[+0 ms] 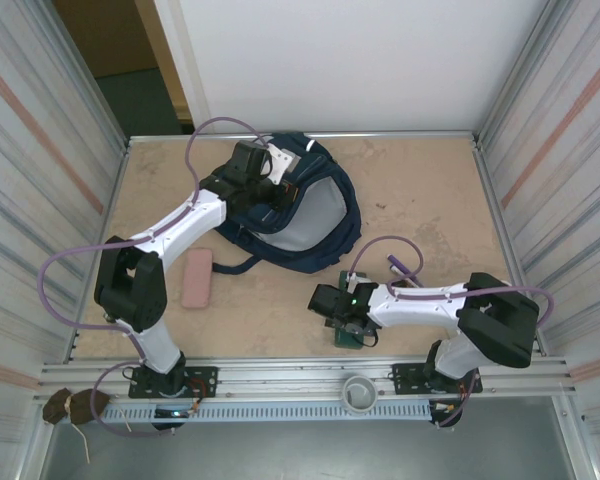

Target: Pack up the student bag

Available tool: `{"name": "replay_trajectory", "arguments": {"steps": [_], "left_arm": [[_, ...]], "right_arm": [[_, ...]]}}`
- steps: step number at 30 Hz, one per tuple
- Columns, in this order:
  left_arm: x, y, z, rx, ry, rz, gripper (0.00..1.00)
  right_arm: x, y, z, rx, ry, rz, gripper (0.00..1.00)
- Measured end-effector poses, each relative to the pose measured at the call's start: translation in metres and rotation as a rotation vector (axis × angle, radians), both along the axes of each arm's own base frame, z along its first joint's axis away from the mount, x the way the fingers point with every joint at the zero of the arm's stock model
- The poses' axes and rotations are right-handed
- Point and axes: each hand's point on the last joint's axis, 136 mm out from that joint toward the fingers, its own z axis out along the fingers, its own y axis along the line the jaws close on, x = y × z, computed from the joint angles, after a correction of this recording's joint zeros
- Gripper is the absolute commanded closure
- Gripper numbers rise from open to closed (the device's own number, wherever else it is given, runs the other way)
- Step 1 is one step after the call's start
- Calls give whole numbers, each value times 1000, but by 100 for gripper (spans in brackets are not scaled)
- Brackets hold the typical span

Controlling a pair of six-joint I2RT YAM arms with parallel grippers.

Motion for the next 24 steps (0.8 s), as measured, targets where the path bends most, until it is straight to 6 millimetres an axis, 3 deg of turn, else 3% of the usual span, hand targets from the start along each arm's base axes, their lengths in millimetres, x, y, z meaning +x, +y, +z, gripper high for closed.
{"name": "replay_trajectory", "arguments": {"steps": [2, 6, 11, 14, 18, 24], "left_arm": [[0, 0, 0, -5, 4, 1, 90], [2, 4, 3, -33, 21, 7, 90], [10, 15, 18, -110, 50, 11, 90], [14, 24, 29, -161, 71, 8, 90], [16, 32, 44, -208, 94, -12, 91], [19, 39, 61, -268, 135, -34, 91]], "right_arm": [[0, 0, 1, -3, -1, 10, 54], [2, 4, 5, -9, -8, 64, 60], [20, 24, 49, 57, -79, 201, 63], [45, 33, 86, 121, -133, 276, 63], [87, 30, 123, 152, -187, 363, 62], [146, 21, 141, 139, -200, 527, 60]]}}
